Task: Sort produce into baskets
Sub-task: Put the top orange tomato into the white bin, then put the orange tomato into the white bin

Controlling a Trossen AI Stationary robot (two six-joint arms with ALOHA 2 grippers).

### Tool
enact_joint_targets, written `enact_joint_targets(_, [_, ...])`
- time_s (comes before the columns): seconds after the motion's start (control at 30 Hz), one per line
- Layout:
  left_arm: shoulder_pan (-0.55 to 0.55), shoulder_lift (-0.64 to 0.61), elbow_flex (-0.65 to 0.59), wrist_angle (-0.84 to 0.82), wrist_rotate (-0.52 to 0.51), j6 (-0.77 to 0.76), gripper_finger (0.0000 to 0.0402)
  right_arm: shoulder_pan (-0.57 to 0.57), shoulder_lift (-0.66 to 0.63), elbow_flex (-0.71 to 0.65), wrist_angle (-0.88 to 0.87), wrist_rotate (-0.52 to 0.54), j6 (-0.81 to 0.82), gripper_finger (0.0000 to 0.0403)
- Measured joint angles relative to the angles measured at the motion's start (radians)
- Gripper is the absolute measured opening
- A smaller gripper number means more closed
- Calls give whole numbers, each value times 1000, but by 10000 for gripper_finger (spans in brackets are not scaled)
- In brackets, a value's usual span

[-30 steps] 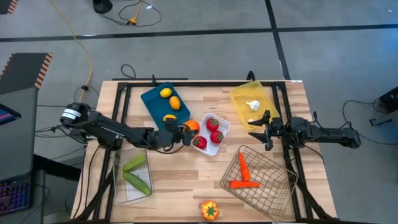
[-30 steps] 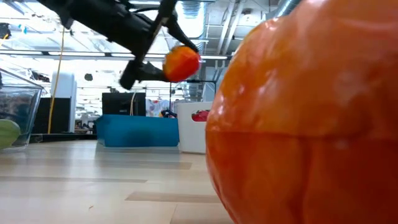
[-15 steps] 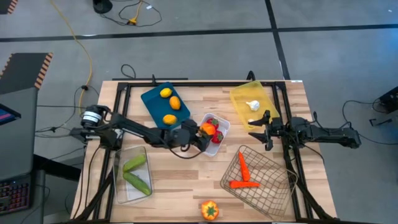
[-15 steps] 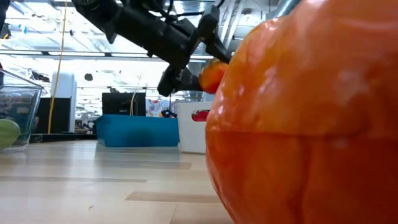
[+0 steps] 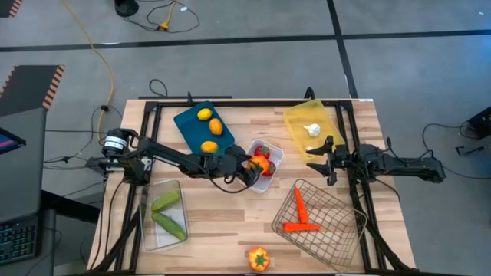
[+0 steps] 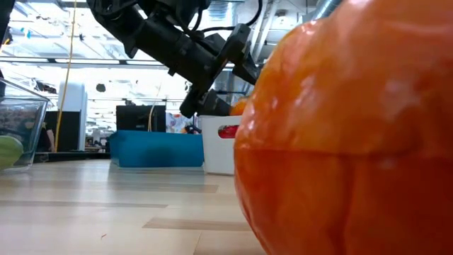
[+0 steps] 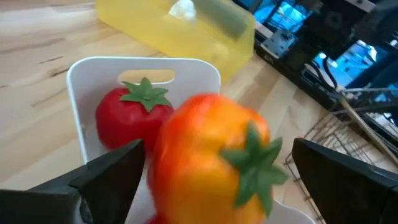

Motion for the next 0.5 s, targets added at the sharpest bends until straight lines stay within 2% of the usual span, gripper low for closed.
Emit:
enact_joint_targets(0.23, [3, 0, 0, 47, 36, 53, 399, 0, 0, 0, 0, 0, 0, 265])
enact_joint_targets(0.5, [-15, -72, 0, 124, 178, 266, 400, 0, 0, 0, 0, 0, 0, 265])
